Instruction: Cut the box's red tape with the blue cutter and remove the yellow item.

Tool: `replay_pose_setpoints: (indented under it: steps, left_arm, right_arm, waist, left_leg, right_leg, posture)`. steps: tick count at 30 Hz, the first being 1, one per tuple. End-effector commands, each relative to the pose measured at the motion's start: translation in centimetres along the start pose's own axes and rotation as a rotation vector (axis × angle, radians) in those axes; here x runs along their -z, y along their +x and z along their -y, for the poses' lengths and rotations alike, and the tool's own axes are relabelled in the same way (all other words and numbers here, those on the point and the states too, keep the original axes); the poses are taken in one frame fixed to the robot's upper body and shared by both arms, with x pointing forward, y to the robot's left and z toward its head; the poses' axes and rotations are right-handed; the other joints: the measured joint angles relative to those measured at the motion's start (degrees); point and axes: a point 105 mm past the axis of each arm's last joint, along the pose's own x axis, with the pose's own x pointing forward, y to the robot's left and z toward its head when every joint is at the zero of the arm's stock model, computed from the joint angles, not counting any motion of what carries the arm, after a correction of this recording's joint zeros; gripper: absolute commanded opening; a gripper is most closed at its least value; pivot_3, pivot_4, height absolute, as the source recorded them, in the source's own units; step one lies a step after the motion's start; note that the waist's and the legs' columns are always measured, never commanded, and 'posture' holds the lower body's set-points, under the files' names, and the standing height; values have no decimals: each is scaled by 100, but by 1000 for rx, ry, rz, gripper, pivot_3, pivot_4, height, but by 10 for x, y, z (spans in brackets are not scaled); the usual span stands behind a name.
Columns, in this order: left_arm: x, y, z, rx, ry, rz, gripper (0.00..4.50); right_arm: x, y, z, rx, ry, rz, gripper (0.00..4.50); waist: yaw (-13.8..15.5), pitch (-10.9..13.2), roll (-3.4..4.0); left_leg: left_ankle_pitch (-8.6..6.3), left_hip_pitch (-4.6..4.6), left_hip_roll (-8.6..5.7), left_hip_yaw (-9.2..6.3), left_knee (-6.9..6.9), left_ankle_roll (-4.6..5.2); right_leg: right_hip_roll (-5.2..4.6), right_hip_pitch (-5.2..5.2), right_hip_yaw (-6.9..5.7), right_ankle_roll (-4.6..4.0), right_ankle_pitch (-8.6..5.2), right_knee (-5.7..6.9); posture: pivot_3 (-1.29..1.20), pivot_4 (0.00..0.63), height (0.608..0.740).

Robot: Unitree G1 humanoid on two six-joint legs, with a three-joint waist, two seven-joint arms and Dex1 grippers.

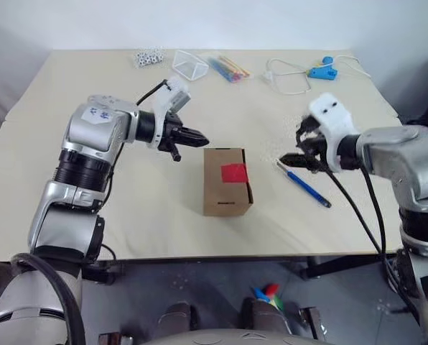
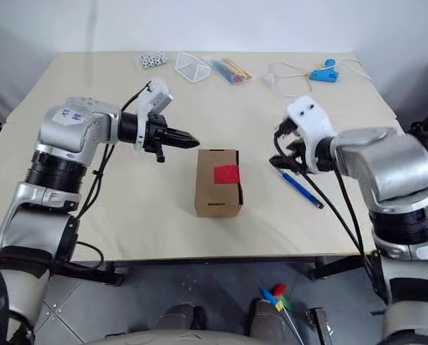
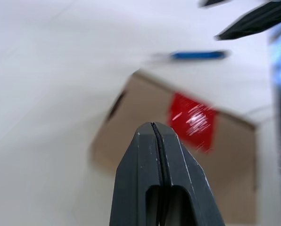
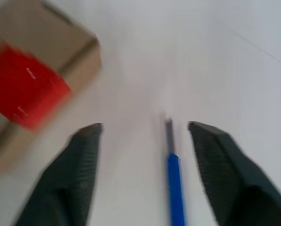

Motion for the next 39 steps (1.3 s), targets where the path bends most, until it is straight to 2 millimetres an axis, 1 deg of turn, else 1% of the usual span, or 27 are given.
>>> replay_pose_setpoints:
  steps: [1,2,6,9,13,16,20,24,30,33,39]
  left_arm:
    - [-1,13,9,78,50,-28,0]
    - [5,18,9,89,51,-51,0]
    - [18,27,9,106,60,-103,0]
    - [33,33,5,92,72,-163,0]
    - [45,35,1,82,75,-196,0]
    - [48,35,1,83,72,-202,0]
    - [53,35,1,84,73,-214,0]
    - [55,35,2,85,72,-218,0]
    - [58,36,3,87,72,-226,0]
    - [59,36,3,89,74,-229,0]
    - [60,37,5,93,77,-232,0]
  right_arm:
    - [-11,0,-6,-32,78,59,4250]
    - [-10,6,-8,-39,122,68,4451]
    - [-2,22,-16,-65,200,61,4451]
    - [14,37,-25,-87,261,23,4451]
    - [23,44,-30,-108,305,1,4451]
    - [30,47,-33,-119,314,-25,4451]
    - [47,49,-35,-108,304,-82,4451]
    - [56,47,-34,-108,285,-115,4451]
    - [68,40,-28,-86,250,-173,4451]
    - [76,38,-22,-58,239,-216,4451]
    - [80,40,-22,-50,234,-242,4451]
  waist:
    - [-5,0,0]
    - [-7,0,0]
    - [-13,0,0]
    - [-14,0,0]
    - [-14,0,1]
    - [-20,0,1]
    - [-19,-1,1]
    - [-16,-1,1]
    - [-3,-1,1]
    - [-1,-2,-1]
    - [9,-4,-3]
  left_leg:
    - [0,0,0,0,0,0]
    - [0,0,-1,1,-1,0]
    - [0,-1,-2,4,-2,0]
    - [0,-1,-3,5,-5,0]
    - [0,-1,-3,5,-5,0]
    - [0,2,-1,5,-5,0]
    - [0,5,-2,5,-4,0]
    - [0,9,-1,5,-4,0]
    - [0,11,-1,4,-3,0]
    - [0,11,-1,2,-1,0]
    - [0,12,-2,1,1,1]
  right_leg:
    - [0,0,0,0,0,0]
    - [0,-1,0,0,0,0]
    - [0,-8,3,0,0,7]
    - [-1,-10,4,0,0,8]
    - [-1,-10,4,0,0,8]
    - [0,-9,6,0,0,10]
    - [-1,-8,9,0,0,12]
    - [-1,-6,10,0,0,13]
    - [-1,0,10,0,0,12]
    - [-1,2,9,0,0,11]
    - [-2,6,8,0,0,11]
  posture:
    - [0,150,740]
    - [0,150,740]
    - [0,150,740]
    - [0,150,740]
    - [0,150,740]
    - [0,150,740]
    - [0,150,740]
    - [0,150,740]
    - [0,150,740]
    - [0,150,740]
    - [0,150,740]
